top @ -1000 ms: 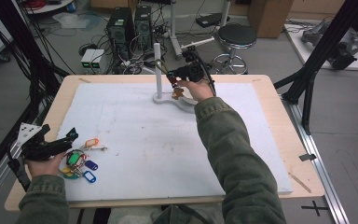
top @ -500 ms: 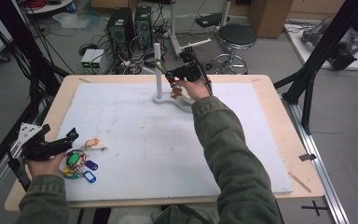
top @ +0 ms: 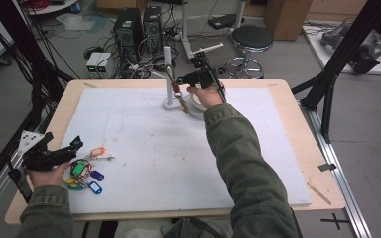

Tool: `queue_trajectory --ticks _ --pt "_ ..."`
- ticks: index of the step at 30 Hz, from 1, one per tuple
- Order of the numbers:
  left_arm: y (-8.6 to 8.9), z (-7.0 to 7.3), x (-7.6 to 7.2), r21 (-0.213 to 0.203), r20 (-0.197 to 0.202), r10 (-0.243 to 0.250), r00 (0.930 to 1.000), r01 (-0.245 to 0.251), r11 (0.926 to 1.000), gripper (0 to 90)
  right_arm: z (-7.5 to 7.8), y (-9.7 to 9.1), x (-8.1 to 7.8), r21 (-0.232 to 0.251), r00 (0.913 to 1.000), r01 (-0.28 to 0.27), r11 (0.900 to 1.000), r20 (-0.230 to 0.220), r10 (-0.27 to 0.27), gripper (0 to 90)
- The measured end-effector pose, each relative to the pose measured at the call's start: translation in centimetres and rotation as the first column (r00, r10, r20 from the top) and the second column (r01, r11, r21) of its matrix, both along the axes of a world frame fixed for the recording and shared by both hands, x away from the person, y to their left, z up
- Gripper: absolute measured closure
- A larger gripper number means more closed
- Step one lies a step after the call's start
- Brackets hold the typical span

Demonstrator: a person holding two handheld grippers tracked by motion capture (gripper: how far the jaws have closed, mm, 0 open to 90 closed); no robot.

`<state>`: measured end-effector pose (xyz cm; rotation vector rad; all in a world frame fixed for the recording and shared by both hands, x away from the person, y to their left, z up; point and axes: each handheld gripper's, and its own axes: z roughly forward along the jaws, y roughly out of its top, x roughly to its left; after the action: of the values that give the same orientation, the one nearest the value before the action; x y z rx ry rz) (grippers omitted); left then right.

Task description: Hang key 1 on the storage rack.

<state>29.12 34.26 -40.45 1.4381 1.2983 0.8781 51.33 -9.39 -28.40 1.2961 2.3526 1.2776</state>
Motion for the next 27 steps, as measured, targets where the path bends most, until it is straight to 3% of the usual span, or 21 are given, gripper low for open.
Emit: queue_trajectory --ticks 7,8,11,13,17,19,27 --pt "-0.1 0.0 0.0 0.002 0.0 -0.002 1.0 0.002 1.0 1.7 0.1 -1.1 -0.7 -0.037 0.9996 0.021 0.9991 0.019 -0.02 39.8" --pt "-0.1 0.0 0.0 0.001 0.001 -0.001 1.0 0.001 1.0 1.7 0.2 -1.4 -0.9 -0.043 0.9995 0.029 0.9987 0.011 -0.029 31.5" --pt "-0.1 0.0 0.0 0.003 -0.001 -0.001 1.0 0.001 1.0 1.7 0.3 -1.8 -1.1 -0.041 0.9993 0.038 0.9985 0.006 -0.038 25.3" --pt "-0.1 0.0 0.1 0.007 -0.005 -0.003 1.0 0.003 1.0 1.7 0.6 -2.2 -1.4 -0.044 0.9967 0.081 0.9958 0.011 -0.08 13.4" --pt "-0.1 0.0 0.1 0.008 -0.005 -0.003 1.0 0.003 1.0 1.7 0.9 -2.7 -1.6 -0.038 0.9956 0.093 0.9949 0.014 -0.092 9.2" --pt "-0.1 0.0 0.1 0.007 -0.004 -0.002 1.0 0.002 1.0 1.7 1.0 -2.8 -1.8 -0.035 0.9957 0.092 0.9951 0.014 -0.092 0.5" --pt "-0.1 0.0 0.1 0.007 -0.003 -0.004 1.0 0.004 1.0 1.7 1.1 -4.1 -3.6 -0.021 0.9939 0.087 0.996 0.069 -0.086 0.6"
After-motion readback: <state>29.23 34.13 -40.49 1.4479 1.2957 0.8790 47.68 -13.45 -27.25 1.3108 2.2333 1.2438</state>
